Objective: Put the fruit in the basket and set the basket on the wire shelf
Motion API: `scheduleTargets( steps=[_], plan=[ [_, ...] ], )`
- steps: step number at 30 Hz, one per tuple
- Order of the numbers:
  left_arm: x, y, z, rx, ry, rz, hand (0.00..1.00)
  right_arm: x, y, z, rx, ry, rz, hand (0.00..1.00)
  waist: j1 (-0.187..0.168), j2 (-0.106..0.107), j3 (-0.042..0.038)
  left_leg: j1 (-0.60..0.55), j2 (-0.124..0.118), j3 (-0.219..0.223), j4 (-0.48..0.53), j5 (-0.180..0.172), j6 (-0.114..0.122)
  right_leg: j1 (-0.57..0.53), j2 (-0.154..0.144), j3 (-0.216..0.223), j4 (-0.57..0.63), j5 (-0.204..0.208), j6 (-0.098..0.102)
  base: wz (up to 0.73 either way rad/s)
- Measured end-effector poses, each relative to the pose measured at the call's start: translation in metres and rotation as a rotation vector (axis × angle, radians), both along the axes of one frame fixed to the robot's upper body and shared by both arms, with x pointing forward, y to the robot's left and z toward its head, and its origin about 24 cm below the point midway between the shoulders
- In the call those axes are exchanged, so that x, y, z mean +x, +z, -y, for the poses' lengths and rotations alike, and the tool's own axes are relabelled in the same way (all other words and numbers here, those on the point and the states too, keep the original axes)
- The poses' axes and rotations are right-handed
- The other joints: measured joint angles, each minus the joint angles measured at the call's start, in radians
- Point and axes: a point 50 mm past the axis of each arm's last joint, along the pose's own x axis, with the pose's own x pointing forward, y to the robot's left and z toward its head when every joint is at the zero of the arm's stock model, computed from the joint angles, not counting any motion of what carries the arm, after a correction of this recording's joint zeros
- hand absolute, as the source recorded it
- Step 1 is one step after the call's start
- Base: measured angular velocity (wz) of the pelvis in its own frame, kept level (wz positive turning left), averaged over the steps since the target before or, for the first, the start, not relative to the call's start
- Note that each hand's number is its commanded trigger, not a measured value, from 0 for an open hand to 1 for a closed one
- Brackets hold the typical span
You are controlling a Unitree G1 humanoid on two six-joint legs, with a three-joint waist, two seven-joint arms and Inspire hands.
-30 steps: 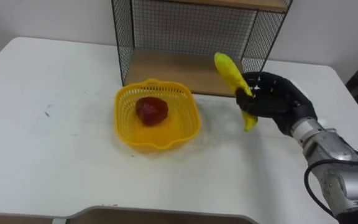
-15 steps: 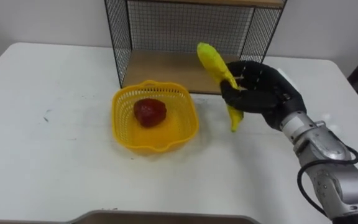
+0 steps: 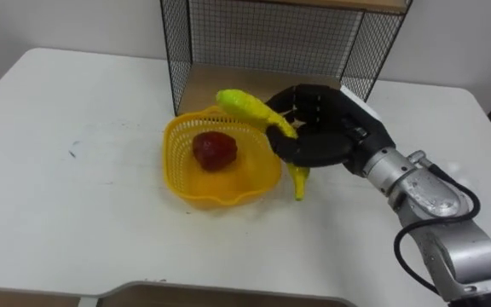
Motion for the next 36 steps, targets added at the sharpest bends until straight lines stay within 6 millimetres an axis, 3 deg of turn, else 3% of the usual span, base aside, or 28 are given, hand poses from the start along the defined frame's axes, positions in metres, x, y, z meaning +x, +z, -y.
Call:
scheduleTargets(
  steps=[7,9,10,12,16,20,32,36],
  plan=[
    [0.004,0.0,0.0,0.0,-0.003,0.011,0.0,0.0,0.001,-0.002,-0.026,0.012,0.01,1.0,0.004,-0.004,-0.0003,-0.01,0.001,-0.005,0.0,0.0,0.0,-0.009,0.0,0.001,0.011,0.0,0.0,0.0],
    [0.007,0.001,0.0,0.0,-0.005,0.017,0.0,0.0,0.001,-0.002,-0.028,0.013,0.01,0.46,0.006,-0.005,0.0025,-0.01,0.001,-0.005,0.001,0.0,0.0,-0.009,0.0,0.001,0.012,0.0,0.0,0.0],
    [0.01,0.001,0.0,0.0,-0.007,0.023,0.0,-0.001,0.0,-0.003,-0.028,0.017,0.009,0.0,0.007,-0.006,0.0058,-0.01,0.001,-0.005,0.002,0.0,0.0,-0.009,0.0,0.001,0.012,0.0,0.0,0.0],
    [0.01,0.001,0.0,0.0,-0.007,0.024,0.0,-0.001,0.0,-0.005,-0.024,0.021,0.008,0.0,0.008,-0.011,0.0088,-0.014,0.001,-0.005,0.004,0.0,0.0,-0.012,0.0,0.0,0.013,0.0,0.0,0.0],
    [0.01,0.001,0.0,0.001,-0.006,0.023,0.0,-0.001,0.0,-0.008,-0.013,0.025,0.008,0.0,0.013,-0.023,0.0007,-0.028,0.0,-0.004,0.018,0.0,0.0,-0.02,-0.001,0.001,0.013,0.0,0.0,0.0],
    [0.009,0.001,0.0,0.0,-0.004,0.021,0.0,-0.001,0.0,-0.011,0.005,0.028,0.01,0.0,0.018,-0.025,-0.0002,-0.03,0.0,-0.006,0.022,0.0,0.0,-0.02,-0.001,-0.001,0.016,0.0,-0.001,0.0],
    [0.009,0.001,0.0,-0.002,0.005,0.023,0.0,-0.001,-0.001,-0.014,-0.001,0.027,0.01,0.0,0.023,-0.023,0.0013,-0.034,0.0,-0.005,0.022,0.0,0.0,-0.021,0.0,0.002,0.015,0.0,-0.001,0.0],
    [0.01,0.001,0.0,-0.004,0.015,0.03,0.0,-0.002,-0.002,-0.017,-0.004,0.03,0.005,0.0,0.022,-0.014,0.0073,-0.031,0.001,-0.005,0.022,0.0,0.0,-0.018,0.001,0.001,0.015,0.001,-0.001,0.0]
  ],
)
